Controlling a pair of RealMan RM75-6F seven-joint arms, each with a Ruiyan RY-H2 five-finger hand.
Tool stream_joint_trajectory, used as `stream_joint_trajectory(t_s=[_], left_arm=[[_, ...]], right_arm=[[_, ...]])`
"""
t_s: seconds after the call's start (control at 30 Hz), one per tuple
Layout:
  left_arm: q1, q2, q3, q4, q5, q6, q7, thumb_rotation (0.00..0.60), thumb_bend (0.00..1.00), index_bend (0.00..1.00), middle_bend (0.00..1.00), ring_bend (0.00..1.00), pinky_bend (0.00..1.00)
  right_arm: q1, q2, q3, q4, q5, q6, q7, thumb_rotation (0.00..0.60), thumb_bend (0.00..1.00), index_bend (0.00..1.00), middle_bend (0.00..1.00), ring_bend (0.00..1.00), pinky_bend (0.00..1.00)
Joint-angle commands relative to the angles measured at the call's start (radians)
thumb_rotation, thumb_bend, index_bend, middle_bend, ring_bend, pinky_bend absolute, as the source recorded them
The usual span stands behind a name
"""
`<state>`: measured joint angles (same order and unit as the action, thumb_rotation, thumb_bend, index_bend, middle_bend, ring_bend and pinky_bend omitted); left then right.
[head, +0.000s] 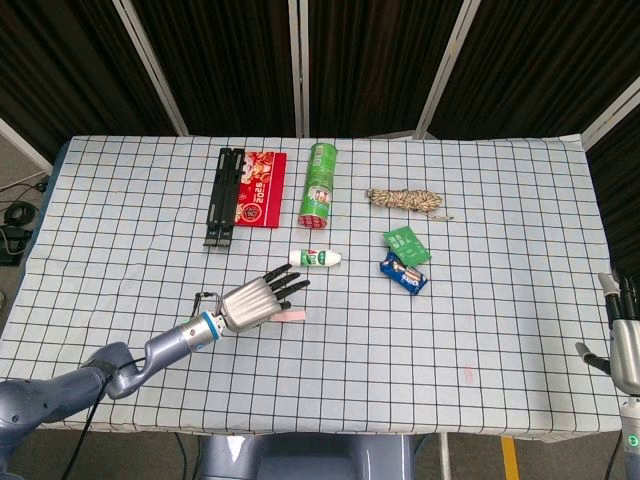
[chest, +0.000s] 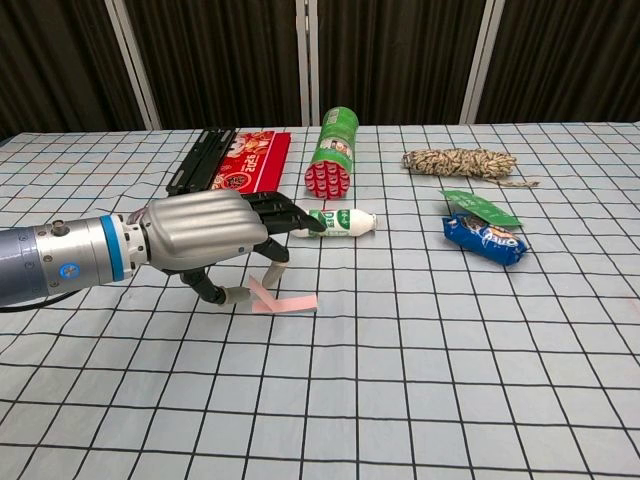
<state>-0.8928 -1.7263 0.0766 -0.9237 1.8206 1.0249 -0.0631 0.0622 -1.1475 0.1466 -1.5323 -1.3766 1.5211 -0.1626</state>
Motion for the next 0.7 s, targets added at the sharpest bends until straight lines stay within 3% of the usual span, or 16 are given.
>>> stream_joint_trajectory(t_s=[0.03,0.37,0.7], left_arm=[[0.000,-0.006,0.005,0.008,-0.006,0.001,-0.002,0.600,0.45,0.52,0.00,0.00,0.00],[0.001,-0.026,0.013,0.028,-0.018,0.018,-0.014,0.600,0.53,0.59,0.00,0.00,0.00],[0.001,-0.011,-0.026,-0.016,-0.060,0.058,-0.054,0.600,0.57,0.78,0.00,0.00,0.00]], right_arm=[[0.000,0.000,0.000,0.001,0.001,-0.001,0.001,0.600,0.00,0.00,0.00,0.00,0.00],[0.001,0.001,-0.002,0.000,-0.003,-0.001,-0.001,0.600,0.00,0.00,0.00,0.00,0.00],[0.009,-0.003,-0.013,-0.004,-0.005,-0.030,0.011,0.600,0.00,0.00,0.00,0.00,0.00]])
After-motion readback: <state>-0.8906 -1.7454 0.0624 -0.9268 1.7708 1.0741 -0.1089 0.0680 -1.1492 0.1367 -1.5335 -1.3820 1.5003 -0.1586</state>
